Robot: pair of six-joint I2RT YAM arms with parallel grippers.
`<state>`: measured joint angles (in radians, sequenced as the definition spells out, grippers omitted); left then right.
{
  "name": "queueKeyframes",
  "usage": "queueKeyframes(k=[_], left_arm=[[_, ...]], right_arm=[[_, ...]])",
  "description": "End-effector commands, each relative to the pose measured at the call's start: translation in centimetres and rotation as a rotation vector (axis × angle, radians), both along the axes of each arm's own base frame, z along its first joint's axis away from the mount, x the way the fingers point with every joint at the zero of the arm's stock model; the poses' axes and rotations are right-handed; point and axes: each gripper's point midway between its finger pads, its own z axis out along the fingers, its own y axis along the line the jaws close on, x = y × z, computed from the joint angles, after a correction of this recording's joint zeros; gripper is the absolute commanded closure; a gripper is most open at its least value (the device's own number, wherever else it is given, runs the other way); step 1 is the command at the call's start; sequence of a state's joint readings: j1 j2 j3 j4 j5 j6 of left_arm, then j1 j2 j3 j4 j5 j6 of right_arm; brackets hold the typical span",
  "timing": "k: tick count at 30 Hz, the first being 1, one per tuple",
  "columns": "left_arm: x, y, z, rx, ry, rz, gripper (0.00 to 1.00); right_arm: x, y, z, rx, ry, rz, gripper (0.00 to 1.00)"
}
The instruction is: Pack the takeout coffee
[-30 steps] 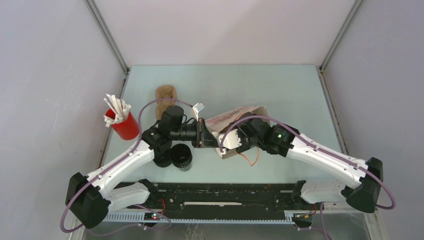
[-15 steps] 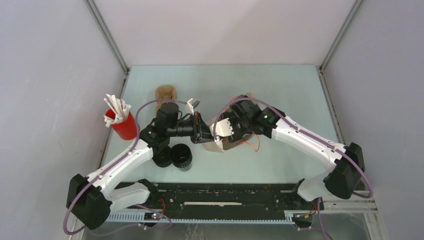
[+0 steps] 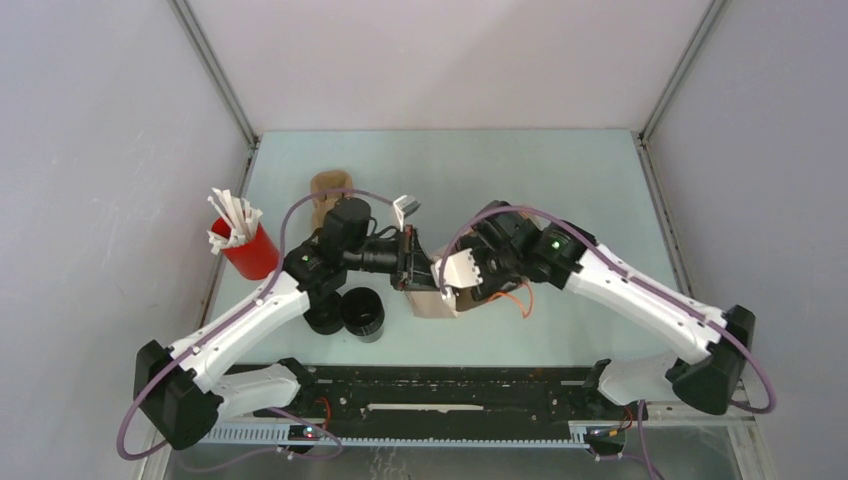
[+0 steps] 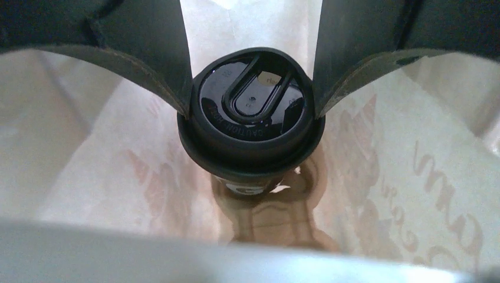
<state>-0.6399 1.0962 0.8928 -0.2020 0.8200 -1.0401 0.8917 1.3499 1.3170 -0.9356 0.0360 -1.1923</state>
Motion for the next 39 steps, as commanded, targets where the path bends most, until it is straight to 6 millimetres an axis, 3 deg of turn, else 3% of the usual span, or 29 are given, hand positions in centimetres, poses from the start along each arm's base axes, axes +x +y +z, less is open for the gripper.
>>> queueKeyframes(k=[1, 6, 10, 13, 17, 20, 23, 29, 35, 39], left_arm=[[-3.8, -1.4, 5.5, -0.126, -0.133, -0.194, 1.00], [-4.8, -0.9, 6.4, -0.154, -0.155, -0.221, 1.00], [-4.8, -0.8, 5.1, -0.127, -0.159, -0.233, 1.00], [-3.6, -0.6, 2.0, -0.018, -0.183, -0.212, 1.00], [-0.5, 1.0, -2.6, 0.187, -0.213, -0.141, 1.00], [1.8, 2.3, -4.2, 0.309, -0.245, -0.091, 1.00], [3.8, 3.1, -3.6, 0.395, -0.304, -0.055, 1.00], [6.1, 4.0, -1.6, 0.513, -0.360, -0.010, 1.00], [7.7, 4.8, -1.2, 0.620, -0.384, 0.003, 1.00], [9.1, 6.0, -1.9, 0.753, -0.397, -0.025, 1.00]], right_arm=[[-4.2, -3.4, 1.0, -0.090, 0.030, -0.056, 1.00], [-8.1, -5.0, 1.3, -0.126, 0.078, -0.058, 1.00], [-9.6, -6.2, 0.1, -0.178, 0.167, -0.079, 1.00], [-9.3, -6.1, -0.4, -0.187, 0.191, -0.102, 1.00], [-7.2, -4.6, -0.3, -0.112, 0.170, -0.203, 0.98], [-6.4, -3.7, 0.1, -0.070, 0.211, -0.284, 0.93], [-5.9, -2.7, 0.8, -0.044, 0.215, -0.289, 0.90], [-4.4, -1.0, 3.1, 0.045, 0.212, -0.395, 1.00], [-3.8, -0.7, 2.8, 0.052, 0.253, -0.557, 1.00], [-3.7, 0.8, 2.1, 0.126, 0.329, -0.684, 1.00]])
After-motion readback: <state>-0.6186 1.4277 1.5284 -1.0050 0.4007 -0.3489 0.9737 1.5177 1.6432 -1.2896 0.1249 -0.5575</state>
